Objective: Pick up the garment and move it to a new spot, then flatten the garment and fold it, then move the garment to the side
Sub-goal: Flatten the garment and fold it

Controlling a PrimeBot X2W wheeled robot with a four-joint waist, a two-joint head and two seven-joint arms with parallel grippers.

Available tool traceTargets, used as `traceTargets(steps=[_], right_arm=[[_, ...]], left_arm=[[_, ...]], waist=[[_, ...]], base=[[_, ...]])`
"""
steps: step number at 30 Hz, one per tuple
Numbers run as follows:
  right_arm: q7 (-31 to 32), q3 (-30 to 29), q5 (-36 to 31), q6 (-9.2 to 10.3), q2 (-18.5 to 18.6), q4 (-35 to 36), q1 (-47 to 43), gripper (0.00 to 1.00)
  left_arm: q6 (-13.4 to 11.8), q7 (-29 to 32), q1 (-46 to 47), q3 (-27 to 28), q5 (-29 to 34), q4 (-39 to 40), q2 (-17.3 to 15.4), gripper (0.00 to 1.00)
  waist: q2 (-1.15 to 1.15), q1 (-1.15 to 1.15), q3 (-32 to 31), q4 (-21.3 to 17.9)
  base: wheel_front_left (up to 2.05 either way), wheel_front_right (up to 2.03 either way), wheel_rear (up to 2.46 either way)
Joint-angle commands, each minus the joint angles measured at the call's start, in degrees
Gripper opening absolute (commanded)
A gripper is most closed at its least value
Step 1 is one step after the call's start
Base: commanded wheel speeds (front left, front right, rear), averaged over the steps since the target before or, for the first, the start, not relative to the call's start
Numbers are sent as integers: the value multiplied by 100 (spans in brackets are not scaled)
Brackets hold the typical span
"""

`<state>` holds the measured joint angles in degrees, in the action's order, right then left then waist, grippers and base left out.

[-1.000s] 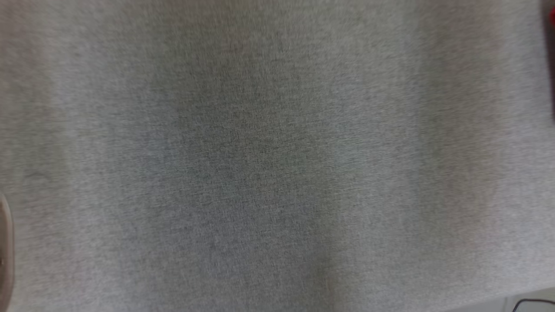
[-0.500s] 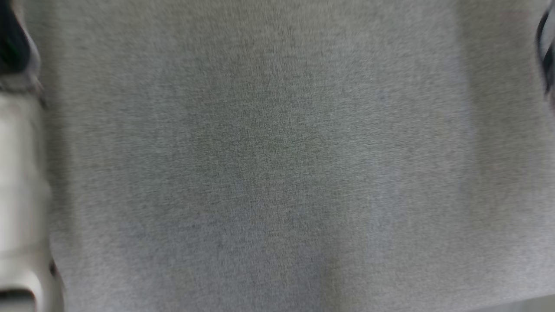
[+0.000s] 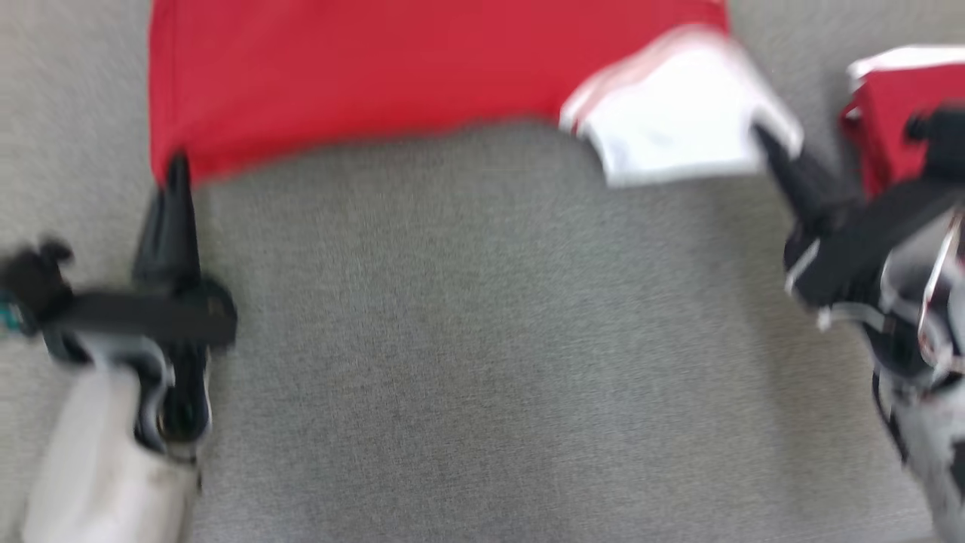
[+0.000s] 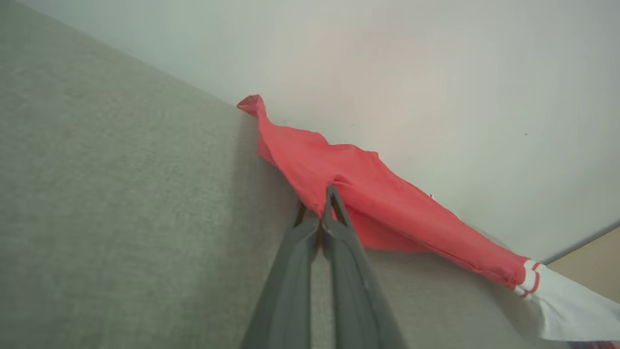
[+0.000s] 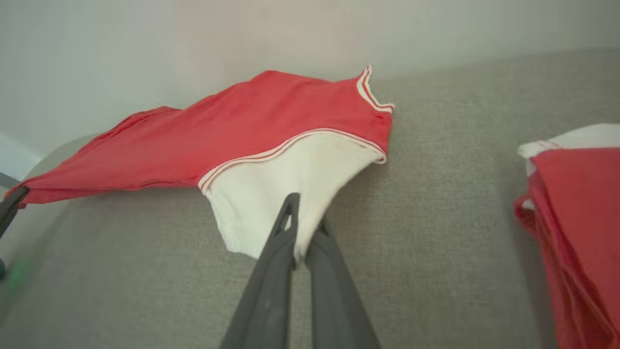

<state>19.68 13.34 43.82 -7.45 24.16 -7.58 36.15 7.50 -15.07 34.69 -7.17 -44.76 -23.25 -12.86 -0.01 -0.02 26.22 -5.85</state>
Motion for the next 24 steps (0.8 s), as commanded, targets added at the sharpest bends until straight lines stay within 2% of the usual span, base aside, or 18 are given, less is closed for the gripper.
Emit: traceTargets(steps=[1,7,13,24], right_arm=[[197,-100,-66,-2,-90,111,-305,0],[1219,-695,-388,-2,-491,813,-1605,0],[1748,-1103,-782,-2,-872,1213,-2342,0],[2768,-1393,-1038,-2,-1432,1455,-3601,0]], left_arm=[[-10,-8,-281,73,-45,-13,36,0],[-9,-9,-1194,32,8,67,167,0],[-27,-9,-1733,-86,134,122,205,0],[-452,367,-2998,-301,230,291,118,0]], waist=[[1,2,-778,-141],[1,2,-1294,-107],[1,2,-1567,-73],[1,2,-2070,58]], base=[[0,0,0],[0,0,0],[0,0,0],[0,0,0]])
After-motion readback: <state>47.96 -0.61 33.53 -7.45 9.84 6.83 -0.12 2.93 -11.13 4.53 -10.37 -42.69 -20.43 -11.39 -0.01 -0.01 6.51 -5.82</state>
